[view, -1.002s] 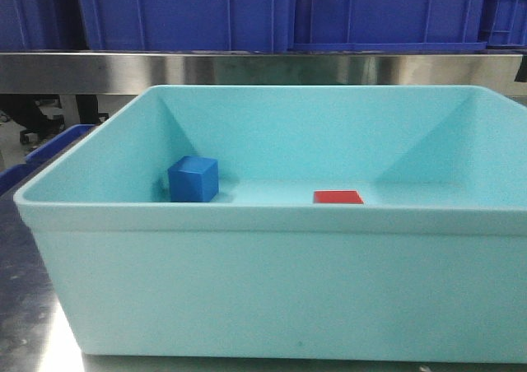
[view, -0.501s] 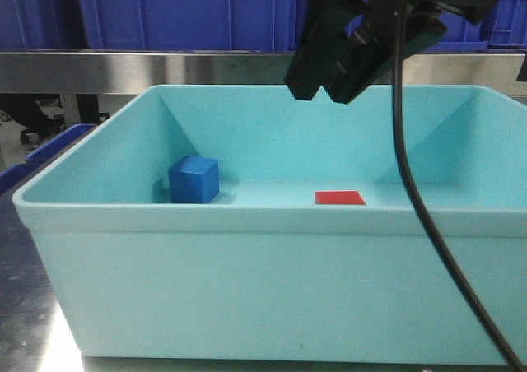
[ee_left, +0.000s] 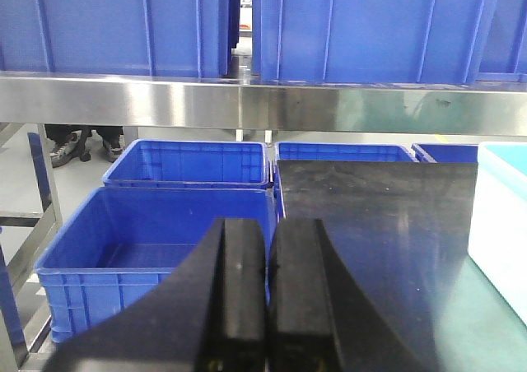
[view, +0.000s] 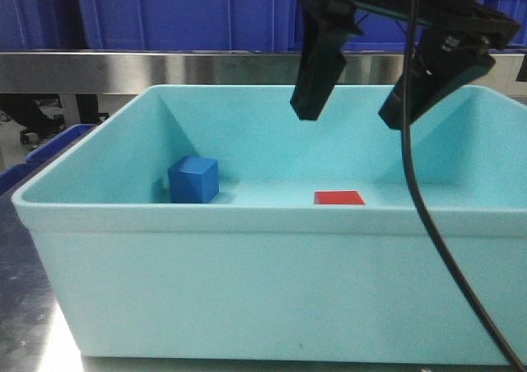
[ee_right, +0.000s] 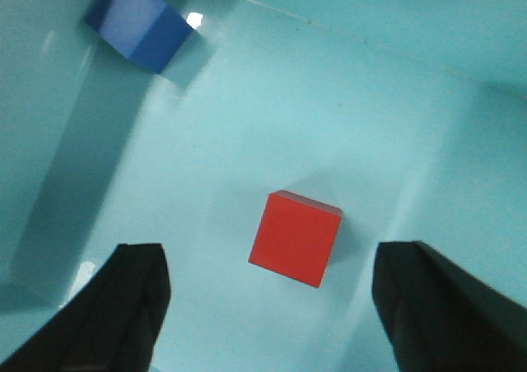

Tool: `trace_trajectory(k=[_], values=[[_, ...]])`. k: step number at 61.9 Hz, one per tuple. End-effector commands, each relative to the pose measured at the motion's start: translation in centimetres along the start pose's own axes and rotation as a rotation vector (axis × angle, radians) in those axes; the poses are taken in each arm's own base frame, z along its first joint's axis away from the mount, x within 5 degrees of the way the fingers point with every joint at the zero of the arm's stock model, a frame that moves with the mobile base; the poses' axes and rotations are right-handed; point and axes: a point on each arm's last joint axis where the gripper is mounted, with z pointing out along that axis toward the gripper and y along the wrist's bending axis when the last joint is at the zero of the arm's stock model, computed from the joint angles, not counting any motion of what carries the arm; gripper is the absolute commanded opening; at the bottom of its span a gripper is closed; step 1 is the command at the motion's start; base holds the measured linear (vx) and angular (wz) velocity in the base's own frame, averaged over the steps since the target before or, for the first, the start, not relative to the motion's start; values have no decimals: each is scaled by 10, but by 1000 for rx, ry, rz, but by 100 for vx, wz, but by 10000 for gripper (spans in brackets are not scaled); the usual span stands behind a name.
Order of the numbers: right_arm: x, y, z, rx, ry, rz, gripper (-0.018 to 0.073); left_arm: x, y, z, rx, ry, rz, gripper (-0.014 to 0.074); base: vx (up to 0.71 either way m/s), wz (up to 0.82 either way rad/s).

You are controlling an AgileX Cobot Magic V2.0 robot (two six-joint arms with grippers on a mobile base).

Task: Pick red cube and place on left shelf
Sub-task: 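Lower the right gripper onto the red cube and close it, then lift the red cube out of the tub with the right gripper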

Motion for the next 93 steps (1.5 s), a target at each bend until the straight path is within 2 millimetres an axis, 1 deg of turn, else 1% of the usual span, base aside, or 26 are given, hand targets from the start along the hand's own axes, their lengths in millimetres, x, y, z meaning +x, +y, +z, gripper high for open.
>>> trace_trajectory(k=[1, 20, 35, 47, 51, 56, 57, 66, 73, 78, 82, 87, 93], values=[[-10, 4, -12, -19, -71, 6, 622, -1, 1, 0, 0, -77, -7, 102, 0, 0], [-8, -1, 28, 15, 52, 25, 622, -1, 1, 0, 0, -77, -7, 102, 0, 0], [-9, -4, 56, 33, 91, 32, 622, -1, 1, 0, 0, -77, -7, 102, 0, 0], [-10, -6, 70, 41, 105, 37, 618, -1, 1, 0, 0, -77, -7, 101, 0, 0], [-8, -7, 73, 46, 126, 38, 590, -1, 1, 0, 0, -77, -7, 102, 0, 0], [-7, -8, 75, 50, 143, 39, 513, -1, 1, 0, 0, -77, -7, 101, 0, 0], [-7, -8, 76, 50, 146, 39, 482, -1, 1, 0, 0, -77, -7, 102, 0, 0], [-6, -8, 76, 52, 155, 39, 237, -1, 1, 0, 0, -77, -7, 102, 0, 0], [-7, -7, 73, 52, 170, 38, 104, -1, 1, 0, 0, -77, -7, 102, 0, 0], [-11, -5, 68, 49, 171, 34, 64, -1, 1, 0, 0, -77, -7, 101, 0, 0], [-17, -2, 60, 40, 150, 29, 64, -1, 1, 0, 0, -77, -7, 102, 0, 0], [-26, 4, 45, 24, 95, 20, 64, -1, 1, 0, 0, -77, -7, 102, 0, 0], [-36, 10, 19, 5, 5, 1, 64, -1, 1, 0, 0, -77, -7, 102, 0, 0]])
